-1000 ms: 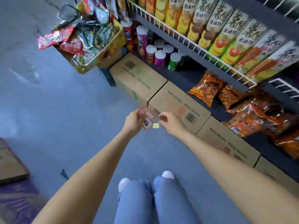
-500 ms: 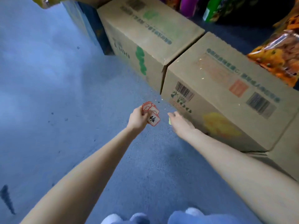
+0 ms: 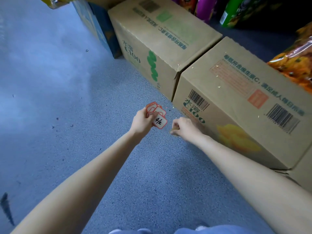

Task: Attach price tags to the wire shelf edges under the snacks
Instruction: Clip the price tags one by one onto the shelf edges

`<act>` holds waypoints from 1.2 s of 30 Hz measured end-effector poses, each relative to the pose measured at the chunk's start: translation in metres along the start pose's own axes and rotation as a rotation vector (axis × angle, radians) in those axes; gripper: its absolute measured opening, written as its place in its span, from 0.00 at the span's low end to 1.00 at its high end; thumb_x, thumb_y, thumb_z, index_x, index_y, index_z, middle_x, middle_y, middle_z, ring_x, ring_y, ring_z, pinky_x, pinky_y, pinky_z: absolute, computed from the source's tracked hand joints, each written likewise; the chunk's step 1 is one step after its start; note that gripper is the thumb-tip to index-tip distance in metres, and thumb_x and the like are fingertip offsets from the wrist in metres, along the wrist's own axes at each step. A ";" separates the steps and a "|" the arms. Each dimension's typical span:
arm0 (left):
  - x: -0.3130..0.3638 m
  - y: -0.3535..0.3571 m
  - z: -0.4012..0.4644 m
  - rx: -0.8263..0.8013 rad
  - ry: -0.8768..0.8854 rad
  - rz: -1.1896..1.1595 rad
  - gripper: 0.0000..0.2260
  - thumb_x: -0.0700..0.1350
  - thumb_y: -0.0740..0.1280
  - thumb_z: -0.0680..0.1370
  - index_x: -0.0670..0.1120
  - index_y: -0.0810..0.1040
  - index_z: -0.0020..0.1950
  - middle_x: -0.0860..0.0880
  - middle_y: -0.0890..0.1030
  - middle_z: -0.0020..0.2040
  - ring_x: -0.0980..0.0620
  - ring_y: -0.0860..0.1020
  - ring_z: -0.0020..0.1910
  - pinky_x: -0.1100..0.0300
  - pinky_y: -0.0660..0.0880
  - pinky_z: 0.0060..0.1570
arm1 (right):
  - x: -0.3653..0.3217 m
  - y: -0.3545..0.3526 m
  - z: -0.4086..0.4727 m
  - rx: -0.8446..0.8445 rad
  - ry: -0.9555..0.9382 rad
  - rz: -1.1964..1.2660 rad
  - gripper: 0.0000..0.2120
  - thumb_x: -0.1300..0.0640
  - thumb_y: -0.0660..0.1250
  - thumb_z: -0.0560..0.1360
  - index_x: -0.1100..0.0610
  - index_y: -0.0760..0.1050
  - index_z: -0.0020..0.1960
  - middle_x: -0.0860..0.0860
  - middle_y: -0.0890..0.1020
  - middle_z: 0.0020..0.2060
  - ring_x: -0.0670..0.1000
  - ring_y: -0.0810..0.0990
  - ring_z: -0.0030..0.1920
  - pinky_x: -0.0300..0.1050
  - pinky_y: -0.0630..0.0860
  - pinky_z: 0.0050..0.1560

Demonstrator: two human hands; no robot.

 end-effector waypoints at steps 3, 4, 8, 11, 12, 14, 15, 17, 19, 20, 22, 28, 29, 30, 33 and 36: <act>0.035 -0.019 -0.018 0.042 0.015 -0.103 0.05 0.38 0.61 0.80 0.44 0.75 0.52 0.49 0.78 0.40 0.51 0.76 0.39 0.62 0.75 0.38 | -0.036 -0.040 -0.028 0.091 0.000 0.368 0.18 0.45 0.69 0.72 0.61 0.76 0.40 0.50 0.80 0.32 0.48 0.75 0.34 0.40 0.68 0.38; 0.054 -0.028 -0.028 0.057 0.034 -0.114 0.05 0.38 0.60 0.80 0.45 0.74 0.52 0.50 0.78 0.40 0.53 0.75 0.38 0.66 0.75 0.35 | -0.049 -0.057 -0.040 0.108 -0.009 0.474 0.17 0.45 0.69 0.73 0.61 0.77 0.40 0.49 0.80 0.32 0.47 0.76 0.34 0.41 0.70 0.40; 0.150 -0.074 -0.077 0.107 0.137 -0.129 0.06 0.37 0.60 0.80 0.46 0.74 0.53 0.51 0.79 0.42 0.58 0.77 0.39 0.71 0.75 0.33 | -0.121 -0.135 -0.095 0.073 -0.158 0.741 0.14 0.68 0.70 0.70 0.55 0.73 0.51 0.52 0.78 0.45 0.51 0.78 0.44 0.46 0.77 0.48; 0.230 -0.111 -0.119 0.150 0.179 -0.144 0.05 0.39 0.60 0.80 0.47 0.74 0.52 0.50 0.79 0.45 0.53 0.78 0.44 0.69 0.76 0.36 | -0.181 -0.205 -0.145 0.103 -0.223 0.855 0.24 0.74 0.67 0.70 0.52 0.71 0.60 0.54 0.77 0.51 0.50 0.79 0.46 0.45 0.78 0.48; 0.260 -0.122 -0.135 0.154 0.187 -0.164 0.05 0.40 0.60 0.81 0.48 0.75 0.52 0.50 0.80 0.45 0.53 0.79 0.44 0.69 0.76 0.36 | -0.202 -0.232 -0.165 0.122 -0.237 0.870 0.24 0.73 0.66 0.71 0.52 0.72 0.60 0.53 0.78 0.51 0.49 0.80 0.46 0.44 0.78 0.48; 0.317 -0.141 -0.168 0.155 0.211 -0.201 0.06 0.41 0.60 0.81 0.49 0.75 0.50 0.50 0.81 0.44 0.54 0.79 0.43 0.69 0.77 0.36 | -0.242 -0.281 -0.203 0.171 -0.271 0.848 0.21 0.72 0.65 0.72 0.53 0.74 0.58 0.54 0.80 0.50 0.49 0.80 0.47 0.42 0.79 0.48; 0.347 -0.151 -0.184 0.159 0.225 -0.212 0.07 0.41 0.60 0.81 0.50 0.76 0.50 0.50 0.81 0.45 0.54 0.80 0.43 0.68 0.77 0.37 | -0.262 -0.307 -0.222 0.195 -0.292 0.824 0.19 0.72 0.65 0.72 0.53 0.75 0.57 0.56 0.81 0.50 0.50 0.80 0.48 0.42 0.79 0.49; 0.410 -0.172 -0.217 0.167 0.256 -0.231 0.06 0.42 0.60 0.81 0.49 0.76 0.51 0.49 0.82 0.46 0.54 0.81 0.43 0.66 0.78 0.39 | -0.306 -0.361 -0.261 0.217 -0.331 0.811 0.18 0.71 0.64 0.74 0.51 0.76 0.55 0.57 0.82 0.50 0.51 0.80 0.49 0.46 0.79 0.50; 0.472 -0.191 -0.249 0.164 0.303 -0.242 0.07 0.42 0.60 0.81 0.45 0.77 0.54 0.48 0.82 0.47 0.52 0.81 0.43 0.63 0.78 0.39 | -0.347 -0.413 -0.297 0.211 -0.352 0.821 0.17 0.71 0.62 0.75 0.51 0.75 0.56 0.55 0.82 0.48 0.51 0.80 0.48 0.48 0.80 0.48; 0.501 -0.198 -0.262 0.159 0.314 -0.250 0.07 0.42 0.60 0.81 0.44 0.77 0.55 0.47 0.82 0.47 0.52 0.81 0.43 0.63 0.78 0.38 | -0.367 -0.439 -0.314 0.210 -0.360 0.831 0.17 0.71 0.62 0.76 0.51 0.74 0.56 0.55 0.82 0.46 0.51 0.80 0.47 0.48 0.80 0.47; 0.556 -0.210 -0.287 0.137 0.325 -0.264 0.06 0.41 0.60 0.81 0.44 0.77 0.52 0.46 0.82 0.45 0.51 0.81 0.42 0.63 0.78 0.37 | -0.402 -0.486 -0.347 0.234 -0.370 0.842 0.15 0.70 0.61 0.76 0.52 0.74 0.55 0.53 0.81 0.43 0.48 0.81 0.42 0.43 0.81 0.41; 0.694 -0.238 -0.338 0.119 0.395 -0.178 0.06 0.42 0.62 0.80 0.46 0.77 0.45 0.45 0.83 0.43 0.47 0.82 0.41 0.55 0.80 0.40 | -0.473 -0.586 -0.422 0.377 -0.360 0.793 0.07 0.66 0.65 0.75 0.55 0.77 0.47 0.54 0.83 0.43 0.47 0.82 0.39 0.41 0.80 0.41; 0.713 -0.240 -0.344 0.102 0.424 -0.163 0.07 0.42 0.62 0.80 0.46 0.78 0.45 0.46 0.83 0.43 0.49 0.82 0.42 0.56 0.80 0.40 | -0.479 -0.598 -0.431 0.409 -0.351 0.798 0.06 0.66 0.65 0.75 0.57 0.77 0.47 0.55 0.84 0.43 0.48 0.81 0.39 0.41 0.80 0.41; 0.730 -0.241 -0.349 0.080 0.449 -0.151 0.07 0.42 0.62 0.80 0.45 0.78 0.45 0.47 0.83 0.41 0.51 0.82 0.41 0.58 0.80 0.39 | -0.484 -0.610 -0.439 0.439 -0.343 0.805 0.05 0.66 0.66 0.75 0.58 0.77 0.47 0.55 0.84 0.42 0.49 0.81 0.38 0.42 0.80 0.40; 0.772 -0.242 -0.359 0.022 0.499 -0.140 0.08 0.41 0.61 0.80 0.43 0.76 0.42 0.48 0.81 0.37 0.56 0.81 0.36 0.63 0.78 0.34 | -0.494 -0.640 -0.457 0.535 -0.331 0.779 0.05 0.65 0.67 0.75 0.56 0.77 0.44 0.53 0.84 0.40 0.50 0.82 0.38 0.43 0.80 0.39; 0.800 -0.240 -0.353 -0.004 0.486 -0.186 0.10 0.43 0.63 0.80 0.43 0.74 0.39 0.44 0.81 0.39 0.48 0.80 0.39 0.50 0.80 0.44 | -0.500 -0.670 -0.466 0.629 -0.321 0.750 0.05 0.63 0.69 0.73 0.54 0.77 0.43 0.54 0.83 0.40 0.50 0.82 0.38 0.45 0.81 0.40</act>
Point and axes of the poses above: each hand's wrist, its own z-axis towards the middle knuckle, its own y-axis out of the palm, x = y × z, the point moved 6 cm from there along z, towards the middle knuckle
